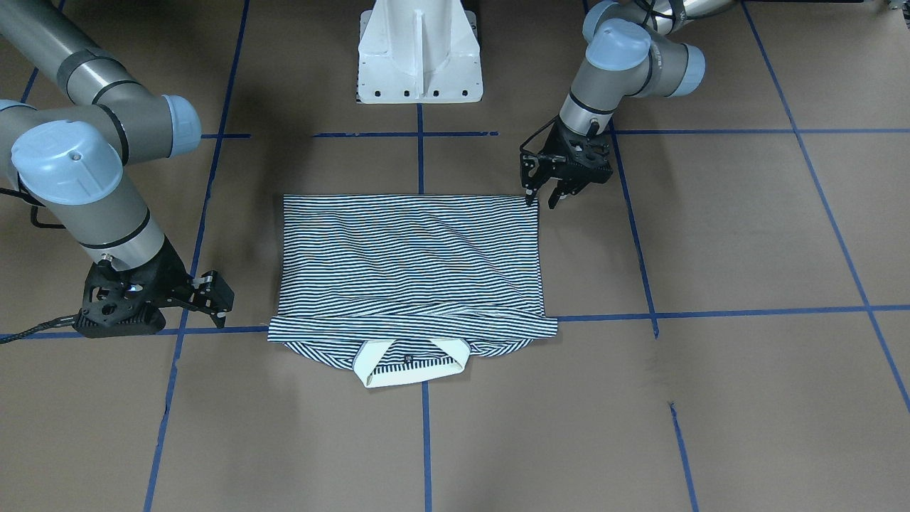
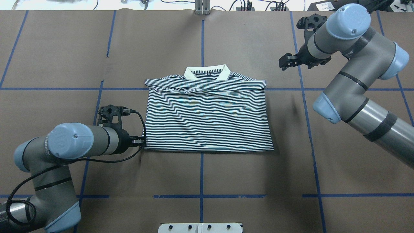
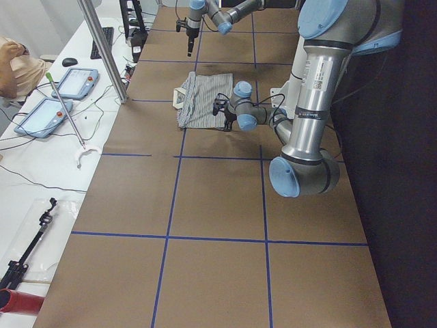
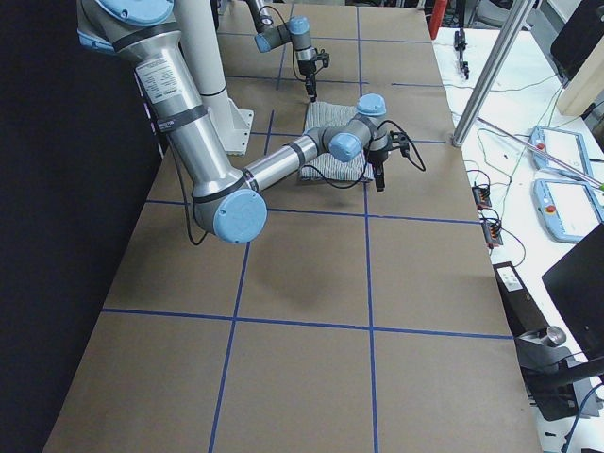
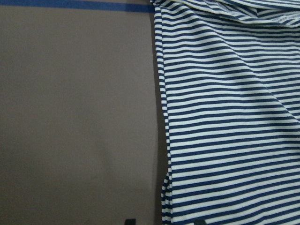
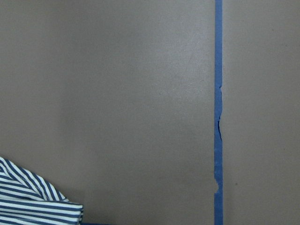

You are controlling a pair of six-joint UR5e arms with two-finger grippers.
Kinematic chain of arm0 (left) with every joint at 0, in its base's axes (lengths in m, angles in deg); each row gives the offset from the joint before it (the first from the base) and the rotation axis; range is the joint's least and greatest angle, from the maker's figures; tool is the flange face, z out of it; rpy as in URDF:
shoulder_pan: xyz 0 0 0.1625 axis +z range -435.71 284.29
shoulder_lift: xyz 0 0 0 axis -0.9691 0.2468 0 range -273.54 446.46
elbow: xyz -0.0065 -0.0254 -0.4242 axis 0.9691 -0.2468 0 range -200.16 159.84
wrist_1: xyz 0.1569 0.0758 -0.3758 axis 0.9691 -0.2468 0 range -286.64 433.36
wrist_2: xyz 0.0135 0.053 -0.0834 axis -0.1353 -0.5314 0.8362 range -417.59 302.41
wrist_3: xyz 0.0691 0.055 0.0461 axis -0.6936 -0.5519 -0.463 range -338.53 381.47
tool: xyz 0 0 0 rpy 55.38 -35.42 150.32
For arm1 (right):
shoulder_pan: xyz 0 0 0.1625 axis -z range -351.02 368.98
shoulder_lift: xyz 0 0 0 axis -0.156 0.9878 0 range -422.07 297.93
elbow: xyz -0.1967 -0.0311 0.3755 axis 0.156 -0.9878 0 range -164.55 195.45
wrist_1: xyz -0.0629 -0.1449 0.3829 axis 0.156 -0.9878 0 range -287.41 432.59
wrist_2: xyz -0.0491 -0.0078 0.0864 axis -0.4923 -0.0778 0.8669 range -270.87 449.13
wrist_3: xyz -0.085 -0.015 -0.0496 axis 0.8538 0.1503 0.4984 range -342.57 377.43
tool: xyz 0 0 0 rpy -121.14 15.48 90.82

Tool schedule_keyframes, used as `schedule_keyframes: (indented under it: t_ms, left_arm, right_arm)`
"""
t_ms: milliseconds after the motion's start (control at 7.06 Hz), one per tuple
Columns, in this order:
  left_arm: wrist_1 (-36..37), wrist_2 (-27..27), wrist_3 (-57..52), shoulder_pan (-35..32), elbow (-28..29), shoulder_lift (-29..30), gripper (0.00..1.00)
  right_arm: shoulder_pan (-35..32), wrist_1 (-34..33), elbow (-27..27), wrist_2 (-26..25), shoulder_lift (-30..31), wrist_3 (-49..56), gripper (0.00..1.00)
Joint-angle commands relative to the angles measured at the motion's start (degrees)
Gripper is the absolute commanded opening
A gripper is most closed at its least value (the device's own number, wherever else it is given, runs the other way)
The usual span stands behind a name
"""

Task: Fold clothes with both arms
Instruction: 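Grasp the folded shirt edge with the left gripper and pull it toward the left arm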

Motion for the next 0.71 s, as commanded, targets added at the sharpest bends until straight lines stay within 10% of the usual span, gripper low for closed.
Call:
schedule_keyframes:
  t_ms: [0,283,567]
  left_arm:
    - [0.2,-0.2,0.4,0.9,0.2,0.4,0.51]
    - [0.3,-0.2,0.5,1.4,0.3,0.7,0.49]
    - [0.3,-0.3,0.5,1.5,0.3,0.7,0.16]
  right_arm:
    - [0.1,0.0,-0.1,-0.1,0.1,-0.1,1.0]
    - [0.1,0.0,-0.1,-0.2,0.2,-0.3,1.0]
    - [0.1,0.0,0.0,-0.2,0.2,-0.3,1.0]
